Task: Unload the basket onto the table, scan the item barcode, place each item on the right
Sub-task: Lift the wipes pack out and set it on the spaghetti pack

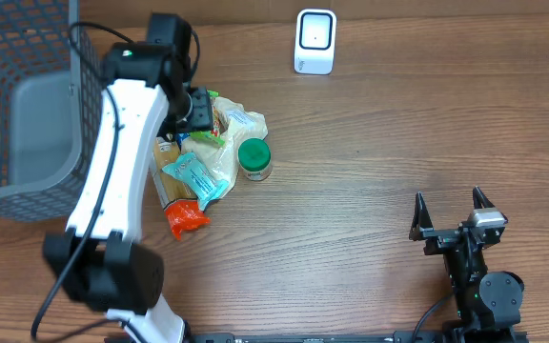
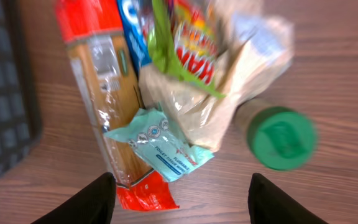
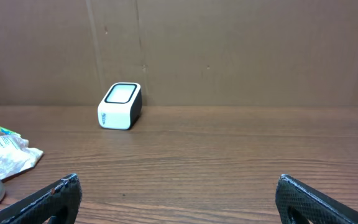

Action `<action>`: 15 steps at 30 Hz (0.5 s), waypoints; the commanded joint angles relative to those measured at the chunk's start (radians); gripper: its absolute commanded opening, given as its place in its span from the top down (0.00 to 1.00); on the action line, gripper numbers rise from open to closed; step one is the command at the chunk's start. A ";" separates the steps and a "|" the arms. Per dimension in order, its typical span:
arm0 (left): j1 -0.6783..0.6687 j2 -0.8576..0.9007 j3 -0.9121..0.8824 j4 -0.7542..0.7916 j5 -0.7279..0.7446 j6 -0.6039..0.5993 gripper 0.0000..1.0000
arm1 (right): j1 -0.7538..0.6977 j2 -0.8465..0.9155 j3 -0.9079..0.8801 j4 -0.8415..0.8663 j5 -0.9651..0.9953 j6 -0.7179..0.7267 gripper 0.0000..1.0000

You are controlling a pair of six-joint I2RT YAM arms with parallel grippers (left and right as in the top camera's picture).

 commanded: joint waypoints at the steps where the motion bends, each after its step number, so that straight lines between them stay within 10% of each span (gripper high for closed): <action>1: -0.028 -0.151 0.040 -0.003 0.008 -0.003 0.39 | -0.001 -0.006 -0.010 0.004 0.006 -0.007 0.00; 15: -0.057 -0.479 0.039 -0.049 -0.001 -0.003 0.39 | -0.001 -0.006 -0.010 0.004 0.006 -0.007 0.00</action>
